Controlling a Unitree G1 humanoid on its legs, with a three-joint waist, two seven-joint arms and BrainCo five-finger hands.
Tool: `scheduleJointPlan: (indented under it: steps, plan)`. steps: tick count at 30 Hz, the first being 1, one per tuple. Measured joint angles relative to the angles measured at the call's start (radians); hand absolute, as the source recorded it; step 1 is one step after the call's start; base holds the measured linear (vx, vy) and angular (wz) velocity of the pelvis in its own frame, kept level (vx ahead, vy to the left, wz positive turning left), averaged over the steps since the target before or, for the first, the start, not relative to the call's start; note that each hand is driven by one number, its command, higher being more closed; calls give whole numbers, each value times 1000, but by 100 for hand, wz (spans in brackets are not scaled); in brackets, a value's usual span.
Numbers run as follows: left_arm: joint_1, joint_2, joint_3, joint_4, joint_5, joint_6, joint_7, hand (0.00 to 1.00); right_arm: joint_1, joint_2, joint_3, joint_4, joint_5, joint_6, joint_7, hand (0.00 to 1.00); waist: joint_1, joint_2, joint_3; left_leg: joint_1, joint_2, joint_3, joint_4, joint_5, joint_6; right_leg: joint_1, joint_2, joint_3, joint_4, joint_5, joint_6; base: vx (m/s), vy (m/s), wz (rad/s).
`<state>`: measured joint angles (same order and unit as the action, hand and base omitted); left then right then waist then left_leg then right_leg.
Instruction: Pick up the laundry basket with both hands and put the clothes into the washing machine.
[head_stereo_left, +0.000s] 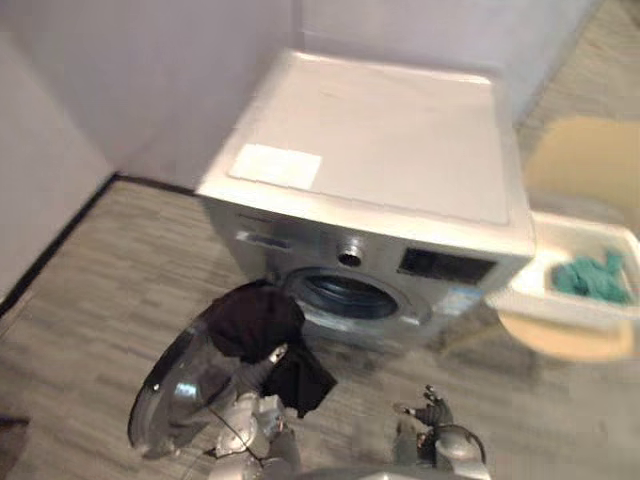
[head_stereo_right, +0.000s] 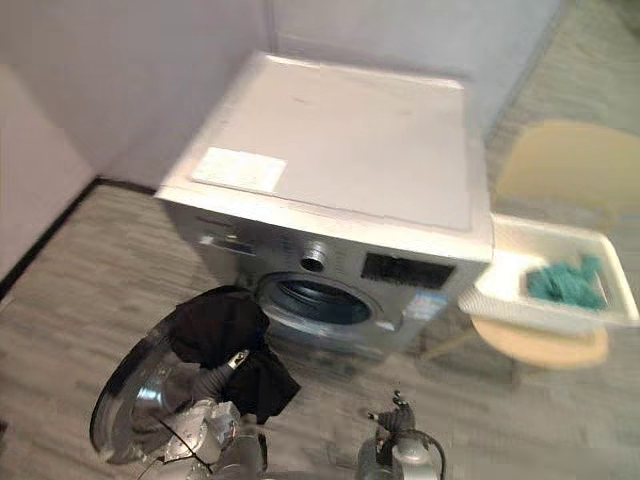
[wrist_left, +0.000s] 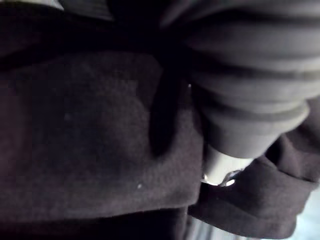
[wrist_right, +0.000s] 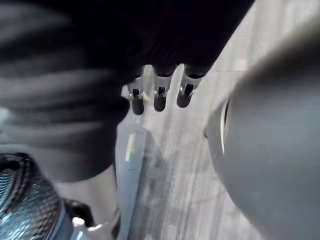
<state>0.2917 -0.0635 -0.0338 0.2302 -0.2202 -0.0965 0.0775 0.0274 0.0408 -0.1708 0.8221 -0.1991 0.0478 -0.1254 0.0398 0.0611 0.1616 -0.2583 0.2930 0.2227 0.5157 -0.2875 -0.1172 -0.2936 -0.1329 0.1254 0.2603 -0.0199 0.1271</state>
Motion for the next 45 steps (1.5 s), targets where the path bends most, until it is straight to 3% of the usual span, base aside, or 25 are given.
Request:
scheduleJointPlan:
  steps: [1, 3, 4, 7, 9, 13, 17, 20, 23, 24, 27, 29, 31, 38, 45]
  plan:
    - [-13, 15, 0, 28, 11, -2, -9, 100, -26, -6, 0, 38, -7, 1, 3, 0, 10, 4, 9, 24, -2, 87, -37, 8, 14, -23, -47, -216, -3, 5, -24, -108, 244, -228]
    - [-41, 36, -3, 97, 36, 0, -11, 100, -50, -21, -4, 89, -9, 0, 13, 0, 10, -3, 29, 68, -16, 175, -60, 6, 20, 32, -117, -497, 2, -23, -79, -96, 165, -159]
    - [-73, 44, -5, 145, 45, 1, -12, 100, -69, -34, -13, 108, -11, 0, 16, 0, 3, -6, 40, 71, -21, 198, -55, 0, 26, 55, -122, -568, -24, -9, -62, -95, 95, -119]
    - [-142, 66, -23, 213, 69, 2, -15, 100, -112, -84, -43, 108, -18, -5, 15, 0, -26, 31, 109, 71, -26, 196, -44, 0, 27, 41, -110, -534, -34, 18, -42, -71, 13, -41]
    - [-151, 65, -55, 247, 76, 2, -15, 100, -116, -117, -69, 141, -19, 1, 10, 0, -27, 47, 117, 71, -19, 195, -45, 0, 27, 28, -105, -528, -18, 18, -41, -33, -73, -18]
    - [-180, 77, -86, 289, 77, 3, -11, 100, -136, -148, -98, 150, -12, 2, -9, 0, -31, 26, 162, 63, -7, 196, -36, 0, 27, -14, -97, -508, 28, 10, -49, -37, -71, -14]
    - [-264, 89, -96, 297, 75, 2, 2, 100, -217, -162, -97, 163, -1, 1, -45, 0, -39, -4, 247, -36, 16, 192, 58, -13, 33, -117, -108, -485, 109, 4, -58, -119, -50, -9]
    - [-322, 87, -114, 322, 74, 0, 36, 100, -268, -168, -95, 157, 17, 0, -59, 0, -53, -8, 282, -121, 25, 182, 137, -31, 46, -200, -129, -477, 185, -8, -64, -150, -9, 2]
    - [-400, 74, -110, 332, 53, 1, 68, 100, -297, -155, -83, 96, 52, -2, -90, 0, -55, -18, 309, -256, 58, 144, 271, -89, 53, -332, -153, -468, 327, -53, -74, -192, 19, 6]
    - [-451, 74, -108, 332, 40, 0, 99, 100, -303, -149, -66, 46, 67, -3, -107, 0, -53, -36, 319, -337, 67, 118, 349, -113, 59, -416, -175, -454, 422, -89, -81, -195, 3, 18]
    - [-534, 60, -79, 329, 11, 0, 144, 100, -313, -144, -41, -38, 85, -5, -137, 0, -53, -53, 334, -457, 93, 79, 471, -153, 62, -527, -199, -445, 551, -137, -96, -173, -40, 12]
    - [-632, 59, -35, 287, -86, -5, 222, 100, -322, -113, -6, -191, 93, 0, -195, 0, -54, -77, 356, -608, 130, 29, 615, -193, 57, -674, -203, -420, 695, -188, -115, -171, -76, -8]
    - [-705, 59, 1, 253, -148, -20, 268, 100, -322, -85, 2, -312, 92, 0, -230, 0, -55, -85, 368, -705, 152, 1, 694, -211, 55, -769, -204, -411, 777, -209, -134, -129, -102, -13]
    - [-922, 106, 86, 108, -304, -91, 398, 100, -321, 2, 33, -604, 70, -18, -359, 0, -78, -88, 382, -960, 197, -85, 860, -234, 38, -1010, -199, -402, 951, -255, -173, -55, -86, -9]
    - [-1165, 173, 126, 51, -359, -125, 480, 100, -302, 44, 82, -705, 23, -46, -372, 0, -86, -88, 382, -1072, 217, -109, 883, -227, 26, -1108, -180, -412, 959, -252, -185, -18, -23, -9]
